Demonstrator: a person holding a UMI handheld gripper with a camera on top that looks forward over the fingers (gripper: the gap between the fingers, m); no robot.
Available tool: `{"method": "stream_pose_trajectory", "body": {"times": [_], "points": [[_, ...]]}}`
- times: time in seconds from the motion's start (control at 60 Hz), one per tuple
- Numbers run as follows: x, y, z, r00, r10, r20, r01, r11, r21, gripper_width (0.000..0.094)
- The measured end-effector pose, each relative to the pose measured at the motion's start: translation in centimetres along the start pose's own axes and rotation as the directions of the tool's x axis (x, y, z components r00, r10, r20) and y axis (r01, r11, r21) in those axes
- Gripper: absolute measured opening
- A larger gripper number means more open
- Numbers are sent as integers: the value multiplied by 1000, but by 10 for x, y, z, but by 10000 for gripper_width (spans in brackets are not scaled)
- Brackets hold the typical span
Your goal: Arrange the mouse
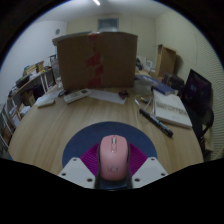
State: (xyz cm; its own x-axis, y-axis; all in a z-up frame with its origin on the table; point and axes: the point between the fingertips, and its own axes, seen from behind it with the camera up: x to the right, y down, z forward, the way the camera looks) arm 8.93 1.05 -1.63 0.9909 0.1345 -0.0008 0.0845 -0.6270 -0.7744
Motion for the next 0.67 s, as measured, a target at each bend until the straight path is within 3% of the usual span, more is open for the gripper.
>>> {"method": "stream_pose_trajectory", "body": {"times": [0.1, 0.133, 0.2, 0.283, 0.333, 0.667], "points": [[-1, -2, -1, 999, 32, 13, -32, 999, 5, 462], [-1, -3, 0, 1000, 20, 12, -20, 1000, 1, 542], [0, -2, -1, 1000, 24, 5, -23, 1000, -21, 551], [-3, 0, -6, 997, 81, -6, -81, 995, -61, 881], [-4, 0, -16, 993, 112, -27, -113, 992, -64, 821], [-40, 21, -190, 959, 206, -196, -217, 975, -38, 837]]}}
